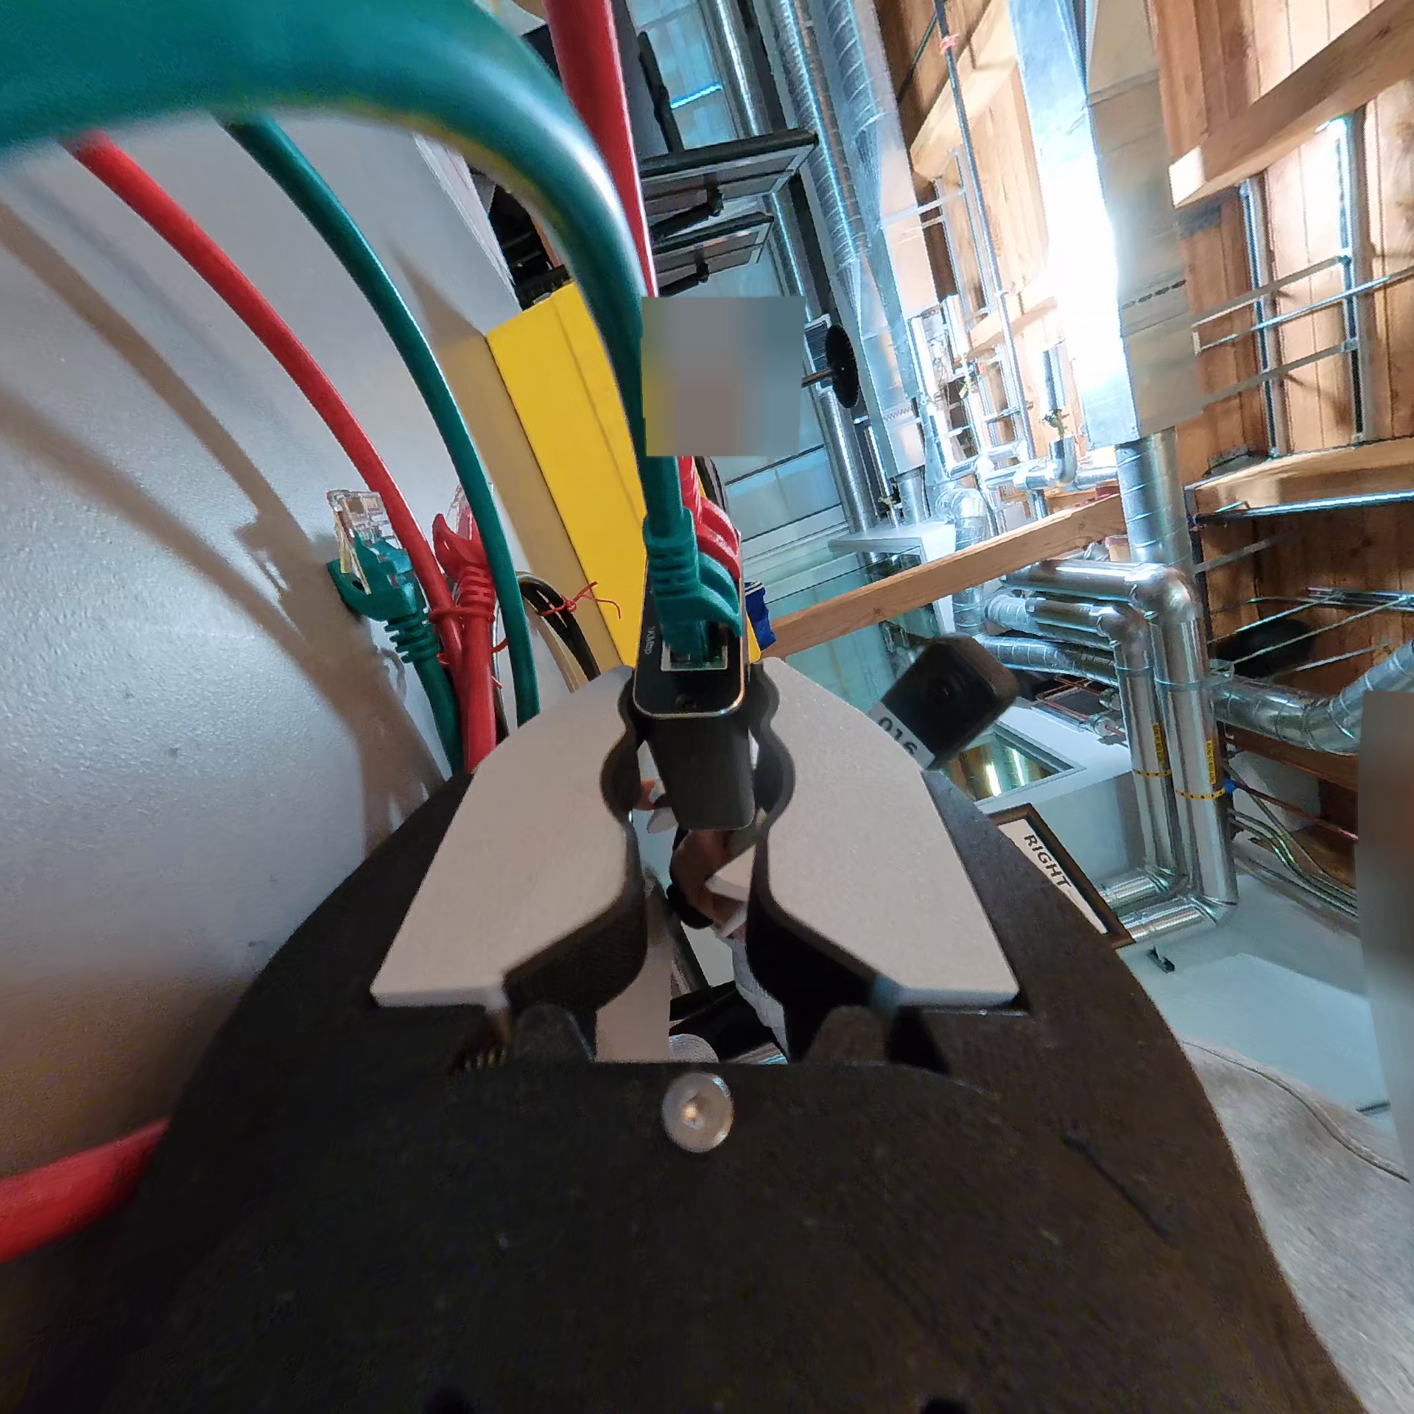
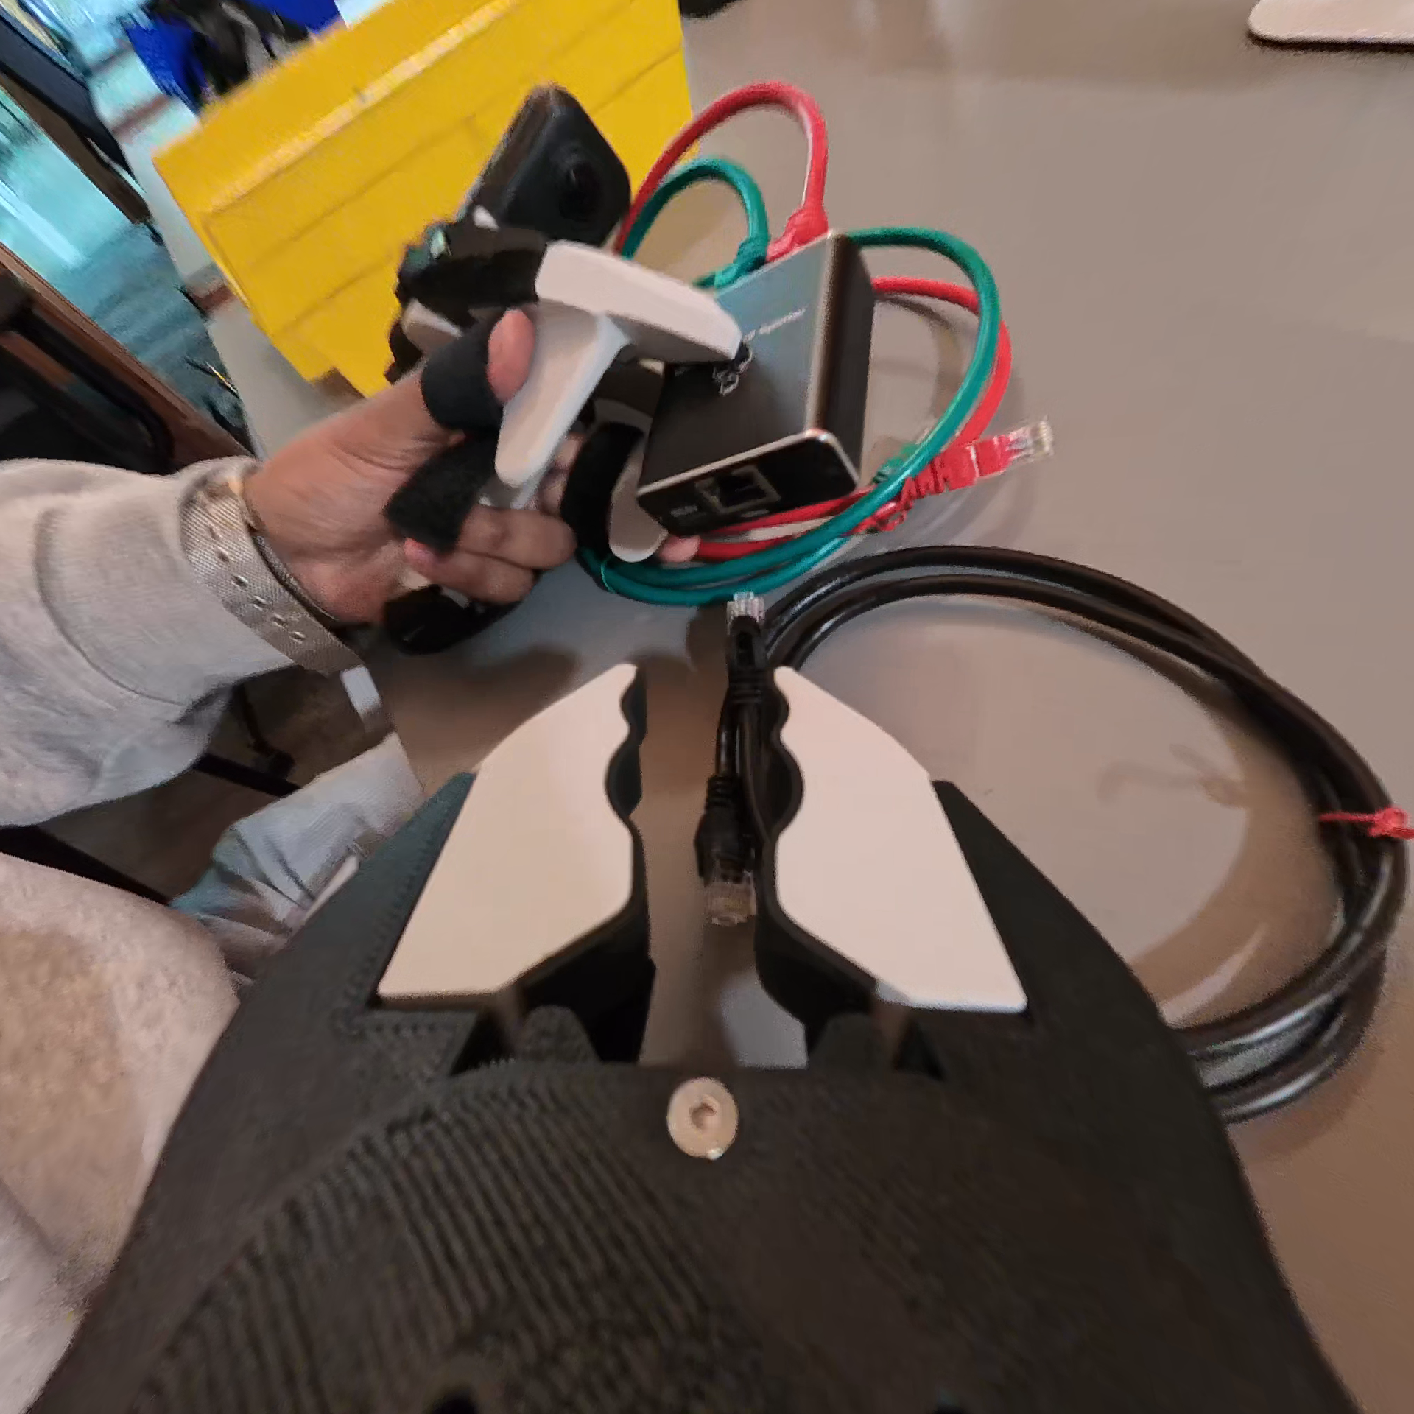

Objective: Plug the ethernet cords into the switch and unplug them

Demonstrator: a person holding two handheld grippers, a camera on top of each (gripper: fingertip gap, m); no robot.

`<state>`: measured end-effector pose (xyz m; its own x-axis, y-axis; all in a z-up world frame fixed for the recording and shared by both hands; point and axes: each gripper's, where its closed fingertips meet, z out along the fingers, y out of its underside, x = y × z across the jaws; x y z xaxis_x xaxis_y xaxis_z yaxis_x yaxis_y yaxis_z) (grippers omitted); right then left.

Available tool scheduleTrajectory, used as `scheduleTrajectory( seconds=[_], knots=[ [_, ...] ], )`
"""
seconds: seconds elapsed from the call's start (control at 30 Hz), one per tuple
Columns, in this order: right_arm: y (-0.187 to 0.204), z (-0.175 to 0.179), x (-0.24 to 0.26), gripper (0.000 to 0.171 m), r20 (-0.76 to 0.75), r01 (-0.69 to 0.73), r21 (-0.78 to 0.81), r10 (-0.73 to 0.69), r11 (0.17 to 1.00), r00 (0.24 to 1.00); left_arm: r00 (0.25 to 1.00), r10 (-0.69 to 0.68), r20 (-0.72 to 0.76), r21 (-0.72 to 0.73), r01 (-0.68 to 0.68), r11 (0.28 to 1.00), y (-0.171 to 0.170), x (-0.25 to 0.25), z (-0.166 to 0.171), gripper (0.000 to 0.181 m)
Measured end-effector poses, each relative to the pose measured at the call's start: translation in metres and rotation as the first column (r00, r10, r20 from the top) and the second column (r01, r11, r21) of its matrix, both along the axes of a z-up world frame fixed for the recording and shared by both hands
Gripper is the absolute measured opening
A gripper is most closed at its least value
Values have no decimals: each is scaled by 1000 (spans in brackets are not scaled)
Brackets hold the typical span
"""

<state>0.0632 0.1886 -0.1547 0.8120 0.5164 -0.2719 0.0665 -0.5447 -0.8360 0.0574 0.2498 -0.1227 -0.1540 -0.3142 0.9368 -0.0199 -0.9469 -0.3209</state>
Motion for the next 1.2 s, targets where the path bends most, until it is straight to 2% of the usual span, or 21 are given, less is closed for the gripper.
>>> scheduleTrajectory(
  seconds=[0.03, 0.2, 0.3, 0.43, 0.5, 0.77, 0.87, 1.0, 1.1, 1.2],
  knots=[
    [0, -6, 0, 28, 57, 6, -8, -5, 1000, 998, 1000, 0, 0, 0, 0, 1000, 0, 0, 0, 25],
    [3, -20, 10, 26, 338, 32, 56, -49, 998, 940, 1000, -1, 2, -2, 1, 1000, 0, 0, 0, 24],
    [3, -28, 10, 26, 416, 21, 50, -40, 999, 909, 1000, -2, 3, -4, 2, 1000, 0, 0, 0, 24],
    [2, -29, 7, 19, 426, 8, 55, -30, 998, 904, 1000, -2, 3, -3, 2, 1000, 0, 0, 0, 24],
    [1, -28, 7, 6, 401, 16, 42, -31, 999, 915, 1000, -2, 3, -4, 2, 1000, 0, 0, 0, 24],
    [7, -5, 17, 5, 271, 88, 119, -117, 989, 955, 1000, -2, 6, -5, 2, 1000, 0, 0, 0, 24],
    [8, -1, 20, 6, 313, 91, 160, -138, 983, 940, 1000, 13, 17, -7, -13, 1000, 2, -2, 2, 24],
    [8, 9, 20, 6, 401, 71, 260, -174, 963, 900, 985, 166, 56, -23, -165, 986, 21, -14, 6, 24],
    [9, 17, 17, 6, 459, 42, 343, -206, 938, 864, 985, 158, 68, -83, -152, 985, 24, -16, 5, 25],
    [10, 16, 16, 6, 523, 14, 380, -227, 925, 822, 989, 148, 18, -41, -147, 988, 20, -11, 0, 24]
  ],
)
